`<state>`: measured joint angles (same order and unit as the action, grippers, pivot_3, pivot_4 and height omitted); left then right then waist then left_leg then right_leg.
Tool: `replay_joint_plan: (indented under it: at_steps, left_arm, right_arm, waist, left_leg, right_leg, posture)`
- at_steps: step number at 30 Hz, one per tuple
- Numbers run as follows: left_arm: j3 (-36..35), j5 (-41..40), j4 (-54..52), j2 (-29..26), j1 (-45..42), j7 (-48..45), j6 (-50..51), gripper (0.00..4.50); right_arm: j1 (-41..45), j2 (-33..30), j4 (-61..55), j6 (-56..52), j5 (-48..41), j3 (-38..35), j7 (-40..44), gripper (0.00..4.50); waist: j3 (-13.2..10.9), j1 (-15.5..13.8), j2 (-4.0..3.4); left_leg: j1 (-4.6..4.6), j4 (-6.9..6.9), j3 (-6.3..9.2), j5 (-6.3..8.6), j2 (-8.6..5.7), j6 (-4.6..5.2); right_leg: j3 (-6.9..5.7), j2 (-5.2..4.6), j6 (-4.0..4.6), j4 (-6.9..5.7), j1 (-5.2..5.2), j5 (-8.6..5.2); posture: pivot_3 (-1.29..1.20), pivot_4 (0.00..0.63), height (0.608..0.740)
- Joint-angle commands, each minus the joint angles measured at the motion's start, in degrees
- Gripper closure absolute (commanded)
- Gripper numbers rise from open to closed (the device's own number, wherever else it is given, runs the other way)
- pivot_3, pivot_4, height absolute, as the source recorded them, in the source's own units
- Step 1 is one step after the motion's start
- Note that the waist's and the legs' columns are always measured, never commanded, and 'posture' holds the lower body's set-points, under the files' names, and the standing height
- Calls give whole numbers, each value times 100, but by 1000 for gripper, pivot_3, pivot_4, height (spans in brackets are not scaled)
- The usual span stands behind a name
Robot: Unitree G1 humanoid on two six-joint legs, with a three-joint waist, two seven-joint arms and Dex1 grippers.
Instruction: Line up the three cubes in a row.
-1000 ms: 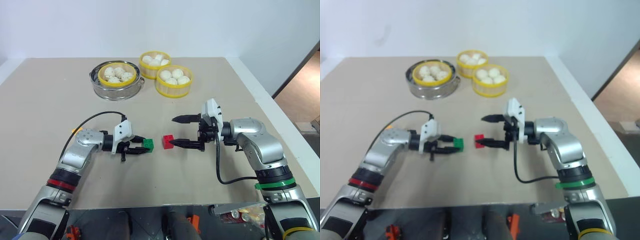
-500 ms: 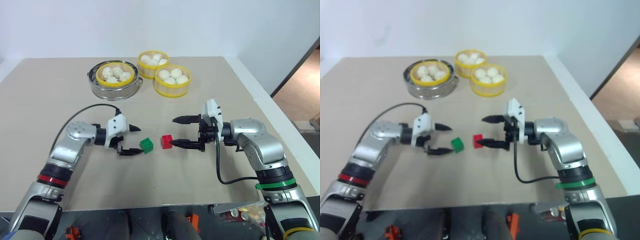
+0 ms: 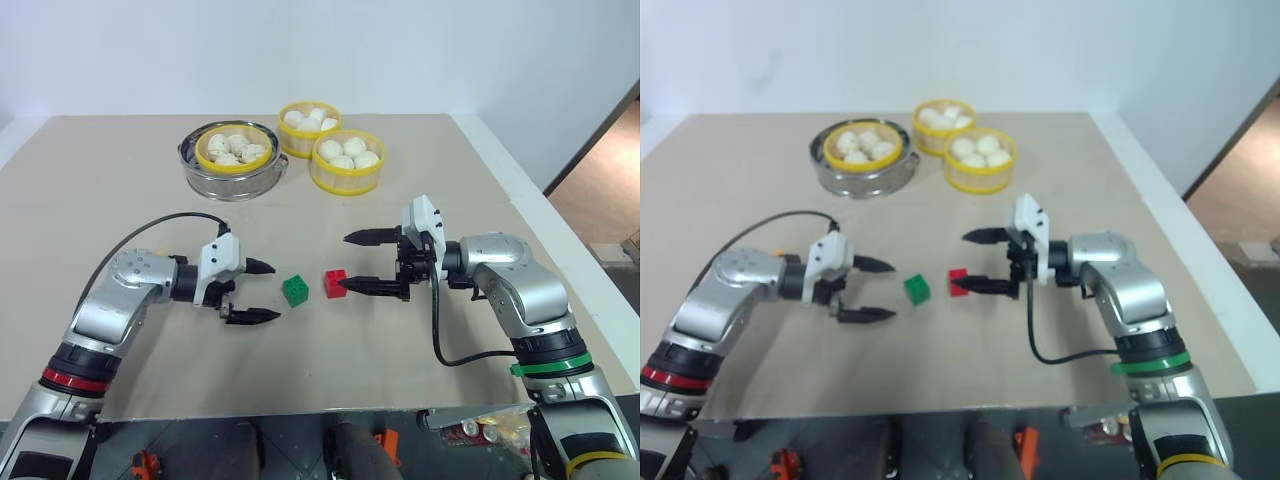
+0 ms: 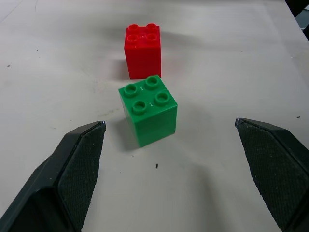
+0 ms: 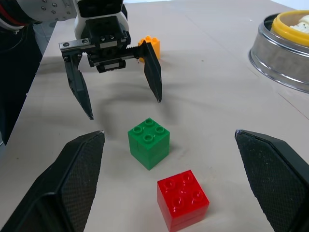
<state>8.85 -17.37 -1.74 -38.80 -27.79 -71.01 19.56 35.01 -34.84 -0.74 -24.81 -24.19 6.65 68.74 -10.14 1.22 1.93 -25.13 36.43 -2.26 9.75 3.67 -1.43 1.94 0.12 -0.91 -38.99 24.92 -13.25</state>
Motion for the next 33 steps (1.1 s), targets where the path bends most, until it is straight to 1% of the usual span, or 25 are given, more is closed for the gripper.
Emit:
replay_joint_plan:
  at_steps: [1, 9, 18, 22, 29, 33]
  left_arm:
    - [-114, -47, -149, 200, -3, 459, 281, 36]
    - [29, 71, -311, 788, 231, 1321, 558, 36]
    - [61, 237, -179, 1124, 224, 1966, 750, 36]
    - [111, 265, -158, 1068, 213, 1921, 709, 36]
    - [123, 340, -76, 757, 210, 1589, 532, 36]
    - [98, 393, 63, 721, 149, 1567, 436, 36]
  right_arm:
    - [77, -33, -112, 71, -10, -55, 35, 0]
    - [6, -71, -179, 63, 11, -86, -8, 0]
    - [-13, -93, -188, 66, 17, -83, -29, 0]
    - [-13, -94, -177, 81, 34, -64, -22, 0]
    - [-3, -90, -139, 98, 70, -52, 13, 0]
    - [-4, -91, -130, 115, 82, -45, 27, 0]
  waist:
    - [0, 0, 0]
    - [0, 1, 1]
    - [0, 3, 1]
    - [0, 3, 1]
    - [0, 3, 1]
    - [0, 2, 1]
  left_leg:
    - [0, 0, 0, 0, 0, 0]
    - [0, -1, 1, 0, 0, 0]
    - [4, 0, 1, 0, 0, 0]
    - [4, 0, 0, 0, 0, 0]
    - [4, 0, 0, 0, 0, 0]
    - [4, 0, -2, 0, 0, 0]
  right_leg:
    - [0, 0, 0, 0, 0, 0]
    - [2, 2, -2, -1, 0, 1]
    - [6, 5, -3, -3, -2, 2]
    - [8, 5, -3, -2, -1, 3]
    - [8, 5, -3, -3, 0, 2]
    - [8, 4, -3, -2, -1, 2]
  posture:
    - [0, 150, 740]
    - [0, 150, 740]
    - [0, 150, 740]
    - [0, 150, 740]
    - [0, 150, 740]
    - [0, 150, 740]
